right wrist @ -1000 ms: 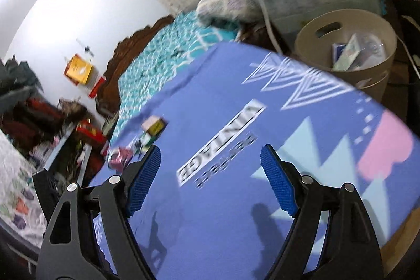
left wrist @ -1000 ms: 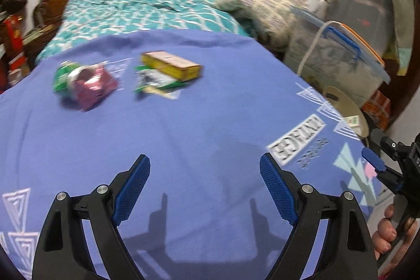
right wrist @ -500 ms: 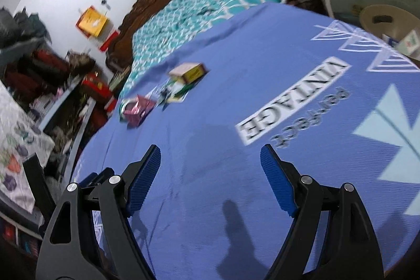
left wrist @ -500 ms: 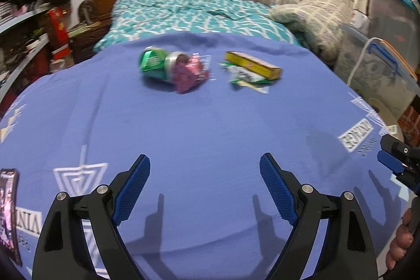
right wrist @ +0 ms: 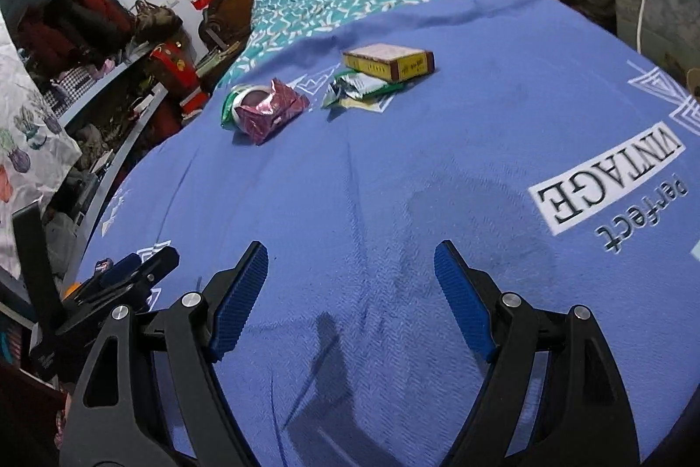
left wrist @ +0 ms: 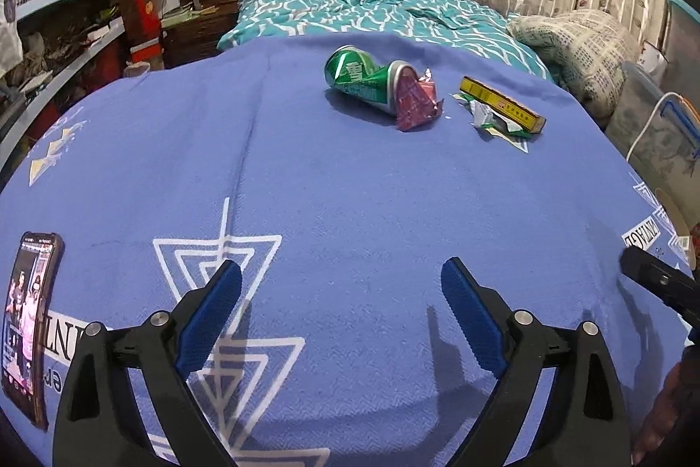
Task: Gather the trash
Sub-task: 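Swing both open grippers back over the bed toward the remaining trash, then grasp the red wrapper with the left gripper while the right gripper grasps the green-white snack wrapper, then carry both wrappers to the wastebasket and open both grippers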
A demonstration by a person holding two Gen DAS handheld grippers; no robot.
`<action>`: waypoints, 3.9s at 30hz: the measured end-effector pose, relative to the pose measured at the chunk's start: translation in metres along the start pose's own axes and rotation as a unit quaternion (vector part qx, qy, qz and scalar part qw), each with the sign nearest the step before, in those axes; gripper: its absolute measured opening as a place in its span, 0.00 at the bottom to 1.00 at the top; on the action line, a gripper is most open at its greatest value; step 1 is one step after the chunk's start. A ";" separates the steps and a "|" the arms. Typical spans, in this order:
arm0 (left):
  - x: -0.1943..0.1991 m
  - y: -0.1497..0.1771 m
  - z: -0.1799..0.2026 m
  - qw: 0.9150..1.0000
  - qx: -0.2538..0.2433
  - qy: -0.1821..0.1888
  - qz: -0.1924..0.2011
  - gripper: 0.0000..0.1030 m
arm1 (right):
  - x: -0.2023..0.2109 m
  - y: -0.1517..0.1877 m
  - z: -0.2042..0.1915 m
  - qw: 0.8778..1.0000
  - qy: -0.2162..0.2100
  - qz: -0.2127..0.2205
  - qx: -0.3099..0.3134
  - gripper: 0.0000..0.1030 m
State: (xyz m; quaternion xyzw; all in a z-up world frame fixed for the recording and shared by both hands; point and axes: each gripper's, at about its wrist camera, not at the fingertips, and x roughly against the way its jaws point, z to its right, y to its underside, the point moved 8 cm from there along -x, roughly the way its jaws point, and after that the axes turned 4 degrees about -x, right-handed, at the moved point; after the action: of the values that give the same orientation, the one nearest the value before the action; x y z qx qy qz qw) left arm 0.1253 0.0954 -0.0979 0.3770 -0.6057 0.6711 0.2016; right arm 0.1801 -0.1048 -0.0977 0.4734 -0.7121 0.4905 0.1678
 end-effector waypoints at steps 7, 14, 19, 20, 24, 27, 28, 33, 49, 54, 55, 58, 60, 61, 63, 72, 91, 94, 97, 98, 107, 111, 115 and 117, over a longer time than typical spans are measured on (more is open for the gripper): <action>0.007 -0.002 0.013 0.999 -0.024 0.013 0.025 0.92 | -0.004 0.005 0.018 1.000 0.005 0.001 -0.026 0.76; 0.008 -0.003 0.021 0.998 -0.042 0.009 0.034 0.92 | 0.000 0.008 0.014 0.999 -0.009 0.005 -0.030 0.81; 0.010 -0.005 0.018 0.998 -0.034 0.016 0.044 0.92 | -0.002 0.010 0.005 1.000 -0.025 -0.004 -0.013 0.94; 0.011 -0.006 0.017 0.998 -0.032 0.015 0.047 0.92 | -0.003 0.011 0.005 1.000 -0.025 -0.006 -0.010 0.95; 0.019 -0.010 0.016 0.997 -0.025 0.012 0.073 0.92 | -0.003 0.011 0.004 0.999 -0.035 -0.007 -0.010 0.97; 0.028 -0.013 0.013 0.995 -0.010 0.023 0.098 0.92 | -0.001 0.011 0.004 0.999 -0.040 -0.006 -0.006 0.97; 0.030 -0.014 0.010 0.994 -0.002 0.024 0.105 0.92 | -0.002 0.011 0.004 0.999 -0.038 -0.006 -0.005 0.97; 0.025 -0.013 0.001 0.995 0.020 0.031 0.088 0.92 | -0.006 0.013 0.000 1.000 -0.016 -0.017 0.019 0.97; 0.020 -0.010 -0.044 0.990 0.115 0.036 0.073 0.91 | -0.133 -0.159 -0.141 0.987 -0.102 -0.093 0.082 0.65; 0.020 -0.009 -0.047 0.990 0.120 0.037 0.072 0.91 | -0.227 -0.170 -0.159 0.980 -0.057 -0.163 0.100 0.72; 0.021 -0.009 -0.047 0.989 0.119 0.036 0.074 0.91 | -0.238 -0.166 -0.162 0.976 -0.055 -0.176 0.112 0.74; 0.023 -0.009 -0.046 0.989 0.118 0.035 0.081 0.91 | -0.249 -0.135 -0.177 0.956 -0.088 -0.235 0.152 0.68; 0.025 -0.009 -0.046 0.989 0.119 0.037 0.082 0.91 | -0.234 -0.108 -0.188 0.939 -0.100 -0.240 0.225 0.68; 0.026 -0.009 -0.047 0.988 0.122 0.039 0.084 0.91 | -0.221 -0.093 -0.192 0.929 -0.115 -0.246 0.251 0.67; 0.028 -0.009 -0.052 0.986 0.135 0.040 0.088 0.91 | -0.190 -0.062 -0.195 0.913 -0.161 -0.266 0.263 0.65; 0.028 -0.006 -0.060 0.983 0.158 0.053 0.074 0.91 | -0.073 -0.050 -0.132 0.938 -0.242 -0.171 0.180 0.80; -0.006 -0.027 0.033 0.992 0.047 0.115 0.007 0.82 | -0.167 -0.101 -0.074 0.965 0.042 -0.104 0.238 0.24; -0.020 -0.023 0.042 0.990 0.043 0.132 -0.026 0.66 | -0.132 -0.076 -0.067 0.967 0.006 -0.101 0.235 0.24; -0.032 -0.014 0.045 0.987 0.052 0.144 -0.050 0.52 | -0.088 -0.041 -0.066 0.967 -0.031 -0.101 0.230 0.24; -0.031 -0.015 0.045 0.987 0.052 0.144 -0.045 0.46 | -0.067 -0.024 -0.063 0.967 -0.040 -0.100 0.231 0.24; -0.034 -0.011 0.057 0.983 0.044 0.169 -0.061 0.13 | 0.024 0.044 -0.015 0.972 -0.019 -0.062 0.228 0.87; -0.020 -0.009 0.067 0.982 0.038 0.179 -0.050 0.12 | 0.046 0.038 -0.003 0.977 -0.023 -0.030 0.211 0.86; -0.008 -0.010 0.076 0.979 0.034 0.197 -0.045 0.12 | 0.046 0.011 0.005 0.975 -0.010 -0.007 0.220 0.86; -0.003 -0.010 0.083 0.978 0.026 0.203 -0.044 0.12 | 0.029 -0.002 0.003 0.971 -0.007 -0.014 0.239 0.88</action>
State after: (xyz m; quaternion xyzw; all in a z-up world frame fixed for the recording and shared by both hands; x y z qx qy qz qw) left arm 0.1560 0.0174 -0.0948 0.2642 -0.5176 0.7396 0.3395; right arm 0.1681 -0.1220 -0.0779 0.5129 -0.5691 0.6406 0.0515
